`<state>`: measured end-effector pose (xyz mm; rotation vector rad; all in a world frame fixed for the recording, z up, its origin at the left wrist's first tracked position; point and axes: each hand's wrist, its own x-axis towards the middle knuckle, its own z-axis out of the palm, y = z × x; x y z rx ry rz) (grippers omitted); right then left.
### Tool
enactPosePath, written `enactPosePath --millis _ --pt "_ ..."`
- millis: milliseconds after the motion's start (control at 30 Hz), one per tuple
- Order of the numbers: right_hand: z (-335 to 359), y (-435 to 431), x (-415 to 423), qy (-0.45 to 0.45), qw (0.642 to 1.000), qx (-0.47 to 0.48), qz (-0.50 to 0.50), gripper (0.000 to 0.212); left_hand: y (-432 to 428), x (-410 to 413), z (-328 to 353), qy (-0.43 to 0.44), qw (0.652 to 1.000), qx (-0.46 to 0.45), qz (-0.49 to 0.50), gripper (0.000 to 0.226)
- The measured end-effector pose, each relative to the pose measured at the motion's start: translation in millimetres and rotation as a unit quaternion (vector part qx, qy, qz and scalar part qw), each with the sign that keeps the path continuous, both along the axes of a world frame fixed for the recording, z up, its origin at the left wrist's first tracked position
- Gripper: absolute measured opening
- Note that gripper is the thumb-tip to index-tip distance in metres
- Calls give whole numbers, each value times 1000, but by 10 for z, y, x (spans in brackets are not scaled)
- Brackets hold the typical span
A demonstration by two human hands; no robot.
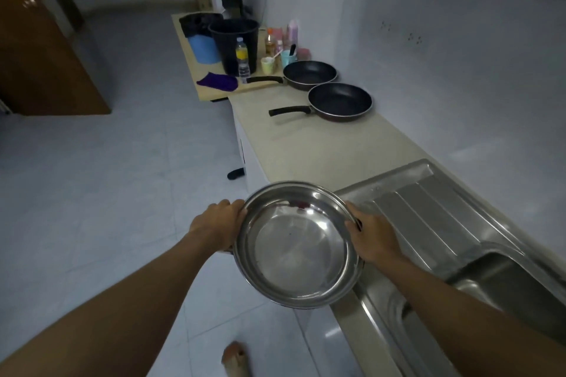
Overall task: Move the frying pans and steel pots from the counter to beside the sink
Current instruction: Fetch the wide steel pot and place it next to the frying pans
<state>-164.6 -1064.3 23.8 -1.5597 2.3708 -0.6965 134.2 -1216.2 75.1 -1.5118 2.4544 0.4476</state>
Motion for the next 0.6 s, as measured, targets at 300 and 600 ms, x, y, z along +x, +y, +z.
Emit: enactPosePath --millis 300,600 --pt "-120 -973 -41 -20 993 7 -112 52 -1599 -444 -99 9 995 14 -100 42" --pt "-143 -1341 -152 -26 977 30 -209 53 -2541 -1156 -135 -9 973 36 -227 32"
